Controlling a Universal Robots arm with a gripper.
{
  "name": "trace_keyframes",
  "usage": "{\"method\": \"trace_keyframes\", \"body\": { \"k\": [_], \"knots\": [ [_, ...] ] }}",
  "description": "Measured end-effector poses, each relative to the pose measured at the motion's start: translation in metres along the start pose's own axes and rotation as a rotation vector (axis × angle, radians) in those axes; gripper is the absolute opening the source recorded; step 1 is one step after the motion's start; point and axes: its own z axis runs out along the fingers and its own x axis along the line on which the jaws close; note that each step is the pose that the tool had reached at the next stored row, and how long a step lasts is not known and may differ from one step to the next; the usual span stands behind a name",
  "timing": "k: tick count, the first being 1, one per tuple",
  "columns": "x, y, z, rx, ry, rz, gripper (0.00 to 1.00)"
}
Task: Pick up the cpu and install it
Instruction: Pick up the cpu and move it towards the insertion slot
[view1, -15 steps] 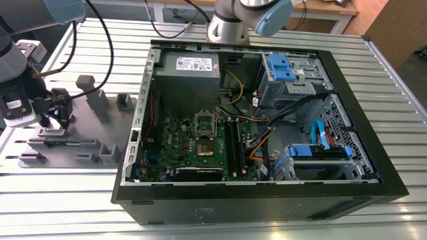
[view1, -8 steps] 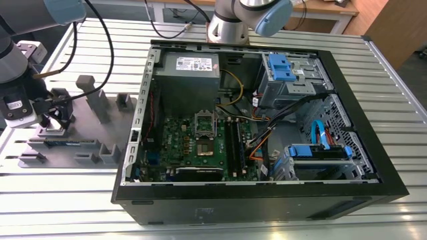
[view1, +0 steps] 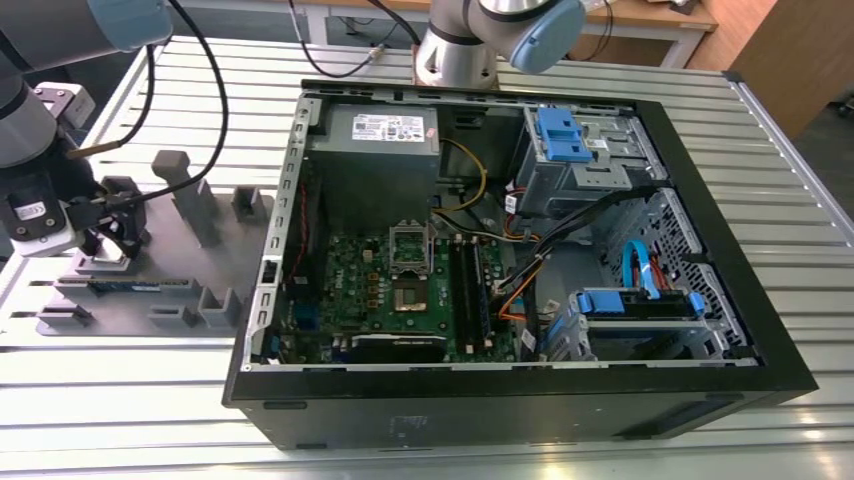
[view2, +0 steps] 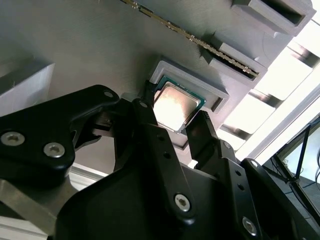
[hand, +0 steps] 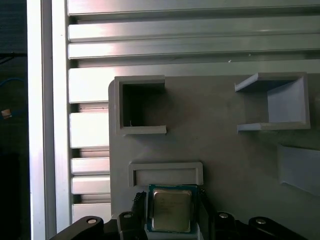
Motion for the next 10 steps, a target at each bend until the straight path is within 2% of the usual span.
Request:
{"method": "trace_keyframes", "body": {
  "k": [10],
  "knots": [
    [0.0000, -0.0001, 0.0013, 0.0000, -0.0001, 0.000, 0.53]
  ]
}}
